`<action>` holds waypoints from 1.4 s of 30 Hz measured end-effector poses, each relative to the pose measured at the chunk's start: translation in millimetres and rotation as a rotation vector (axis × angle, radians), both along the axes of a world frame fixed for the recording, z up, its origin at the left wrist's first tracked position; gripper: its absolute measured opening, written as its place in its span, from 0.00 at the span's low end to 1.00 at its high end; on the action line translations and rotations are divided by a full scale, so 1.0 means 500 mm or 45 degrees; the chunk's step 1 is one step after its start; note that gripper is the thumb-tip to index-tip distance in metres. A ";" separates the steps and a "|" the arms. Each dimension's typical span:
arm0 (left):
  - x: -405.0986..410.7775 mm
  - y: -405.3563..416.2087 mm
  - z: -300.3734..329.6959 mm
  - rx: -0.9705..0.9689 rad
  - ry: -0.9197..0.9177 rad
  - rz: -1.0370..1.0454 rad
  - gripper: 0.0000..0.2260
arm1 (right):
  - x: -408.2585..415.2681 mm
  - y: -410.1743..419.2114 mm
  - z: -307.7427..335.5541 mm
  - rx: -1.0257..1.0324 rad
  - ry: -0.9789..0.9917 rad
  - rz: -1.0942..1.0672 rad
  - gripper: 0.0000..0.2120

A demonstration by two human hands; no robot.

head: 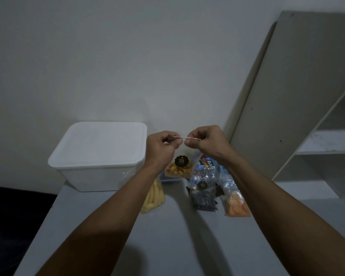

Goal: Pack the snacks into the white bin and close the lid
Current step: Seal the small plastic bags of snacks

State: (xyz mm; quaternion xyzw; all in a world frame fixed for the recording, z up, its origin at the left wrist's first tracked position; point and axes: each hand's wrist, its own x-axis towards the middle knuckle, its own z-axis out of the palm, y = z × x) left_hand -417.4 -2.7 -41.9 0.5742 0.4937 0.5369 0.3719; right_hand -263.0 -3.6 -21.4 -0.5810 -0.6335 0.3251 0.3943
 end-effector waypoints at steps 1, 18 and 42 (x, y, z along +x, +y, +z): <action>-0.001 0.000 0.001 -0.005 -0.003 -0.021 0.03 | 0.000 0.002 0.000 -0.001 -0.006 0.011 0.05; -0.013 -0.004 0.000 -0.066 -0.052 -0.080 0.05 | -0.003 0.012 -0.018 0.107 -0.141 -0.017 0.02; -0.047 0.020 0.001 -0.262 -0.168 -0.071 0.02 | 0.045 -0.001 -0.002 -0.046 -0.075 -0.003 0.04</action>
